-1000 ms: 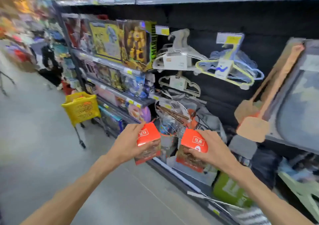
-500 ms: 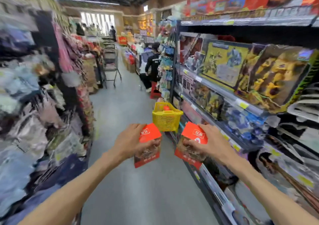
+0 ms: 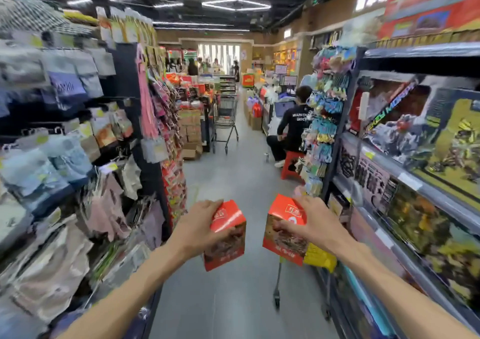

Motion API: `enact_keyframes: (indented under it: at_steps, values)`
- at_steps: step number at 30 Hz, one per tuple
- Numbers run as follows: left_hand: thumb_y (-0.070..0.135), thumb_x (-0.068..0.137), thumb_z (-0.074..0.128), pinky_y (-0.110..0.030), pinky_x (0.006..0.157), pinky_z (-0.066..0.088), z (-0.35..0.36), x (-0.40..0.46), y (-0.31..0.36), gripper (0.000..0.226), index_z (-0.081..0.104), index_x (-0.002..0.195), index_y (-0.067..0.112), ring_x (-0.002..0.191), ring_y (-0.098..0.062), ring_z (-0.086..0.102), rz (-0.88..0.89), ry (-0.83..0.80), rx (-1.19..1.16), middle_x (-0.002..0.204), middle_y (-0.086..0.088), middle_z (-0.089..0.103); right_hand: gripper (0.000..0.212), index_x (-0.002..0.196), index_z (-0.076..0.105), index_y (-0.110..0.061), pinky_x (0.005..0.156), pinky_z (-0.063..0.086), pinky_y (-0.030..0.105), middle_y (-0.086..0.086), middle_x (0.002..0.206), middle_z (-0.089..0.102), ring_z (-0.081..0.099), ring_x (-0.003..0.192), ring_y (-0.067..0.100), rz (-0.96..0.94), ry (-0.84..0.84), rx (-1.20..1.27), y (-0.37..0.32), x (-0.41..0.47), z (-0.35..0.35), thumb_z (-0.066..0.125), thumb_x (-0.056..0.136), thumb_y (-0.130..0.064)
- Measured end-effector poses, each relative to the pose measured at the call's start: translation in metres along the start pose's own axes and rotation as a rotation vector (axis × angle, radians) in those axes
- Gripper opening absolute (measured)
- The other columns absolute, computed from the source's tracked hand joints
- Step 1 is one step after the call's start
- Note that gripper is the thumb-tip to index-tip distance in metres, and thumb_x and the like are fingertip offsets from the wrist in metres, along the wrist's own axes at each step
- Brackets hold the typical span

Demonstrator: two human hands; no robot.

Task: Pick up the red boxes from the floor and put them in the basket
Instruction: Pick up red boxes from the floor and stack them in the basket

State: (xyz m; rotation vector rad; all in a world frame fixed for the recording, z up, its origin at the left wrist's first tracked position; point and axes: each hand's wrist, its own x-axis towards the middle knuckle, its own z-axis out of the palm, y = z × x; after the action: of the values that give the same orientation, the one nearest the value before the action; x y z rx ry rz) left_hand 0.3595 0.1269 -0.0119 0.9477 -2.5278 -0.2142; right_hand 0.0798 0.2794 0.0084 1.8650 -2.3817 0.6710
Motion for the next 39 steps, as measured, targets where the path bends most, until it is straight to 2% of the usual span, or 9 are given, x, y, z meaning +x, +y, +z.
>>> enact_keyframes:
  at_steps: [4,10,13,15,20,26,30,34,39]
  values:
    - [0.088,0.075,0.045,-0.034,0.098,0.043,0.012,0.090,-0.050,0.094,0.040,0.144,0.025,0.121,-0.016,0.049,-0.024,0.020,0.002,0.133,0.003,0.054,0.085,0.131,0.048,-0.030,0.087,0.046,0.037,-0.009,0.104,0.052,0.047,0.101,0.013,-0.026,-0.028,-0.008,0.020,0.118,0.029,0.048,0.070,-0.089]
    - [0.086,0.077,0.047,-0.035,0.100,0.042,0.047,0.244,-0.141,0.093,0.038,0.146,0.024,0.122,-0.016,0.046,0.021,0.021,0.023,0.135,0.003,0.053,0.090,0.135,0.048,-0.031,0.093,0.045,0.039,-0.008,0.112,0.056,0.048,0.109,0.014,-0.025,-0.014,0.017,0.055,0.284,0.086,0.046,0.069,-0.092]
    - [0.086,0.077,0.048,-0.035,0.099,0.043,0.065,0.330,-0.183,0.093,0.039,0.145,0.023,0.120,-0.016,0.049,0.069,0.013,0.012,0.134,0.003,0.054,0.089,0.136,0.048,-0.028,0.095,0.044,0.040,-0.006,0.118,0.055,0.046,0.110,0.015,0.029,0.007,0.041,0.074,0.358,0.106,0.050,0.071,-0.089]
    - [0.086,0.076,0.048,-0.036,0.097,0.044,0.078,0.391,-0.204,0.093,0.039,0.145,0.024,0.118,-0.017,0.050,0.116,-0.008,0.012,0.133,0.002,0.055,0.085,0.136,0.046,-0.031,0.093,0.044,0.039,-0.007,0.114,0.055,0.047,0.107,0.015,0.066,0.029,0.046,0.090,0.402,0.113,0.051,0.072,-0.087]
    - [0.080,0.076,0.055,-0.035,0.095,0.042,0.119,0.541,-0.225,0.090,0.043,0.143,0.022,0.117,-0.020,0.050,0.275,-0.069,-0.025,0.131,0.001,0.056,0.080,0.133,0.044,-0.035,0.086,0.042,0.032,-0.011,0.112,0.051,0.045,0.106,0.013,0.218,0.065,0.006,0.144,0.489,0.119,0.049,0.074,-0.087]
    - [0.085,0.074,0.050,-0.035,0.094,0.043,0.210,0.706,-0.202,0.091,0.045,0.141,0.023,0.117,-0.020,0.051,0.533,-0.168,-0.084,0.132,0.002,0.056,0.089,0.141,0.040,-0.032,0.095,0.043,0.037,-0.005,0.123,0.052,0.044,0.119,0.016,0.457,0.125,-0.085,0.251,0.555,0.131,0.047,0.073,-0.087]
    - [0.090,0.074,0.043,-0.034,0.101,0.039,0.282,0.793,-0.161,0.098,0.045,0.143,0.020,0.122,-0.021,0.049,0.678,-0.253,-0.202,0.135,0.000,0.053,0.093,0.144,0.038,-0.028,0.090,0.043,0.035,-0.004,0.122,0.053,0.044,0.116,0.017,0.629,0.142,-0.144,0.325,0.574,0.140,0.045,0.073,-0.087]
    - [0.090,0.076,0.040,-0.037,0.096,0.045,0.347,0.860,-0.113,0.098,0.051,0.138,0.015,0.114,-0.024,0.055,0.891,-0.313,-0.242,0.127,-0.004,0.060,0.095,0.142,0.039,-0.026,0.089,0.044,0.036,-0.003,0.118,0.052,0.046,0.113,0.019,0.804,0.152,-0.172,0.384,0.573,0.145,0.042,0.072,-0.090]
    - [0.083,0.079,0.049,-0.039,0.095,0.046,0.423,0.909,-0.049,0.088,0.050,0.138,0.018,0.111,-0.024,0.057,1.157,-0.423,-0.291,0.124,-0.003,0.061,0.097,0.146,0.037,-0.023,0.098,0.041,0.035,0.000,0.137,0.048,0.041,0.127,0.021,1.033,0.177,-0.221,0.428,0.556,0.150,0.046,0.074,-0.086]
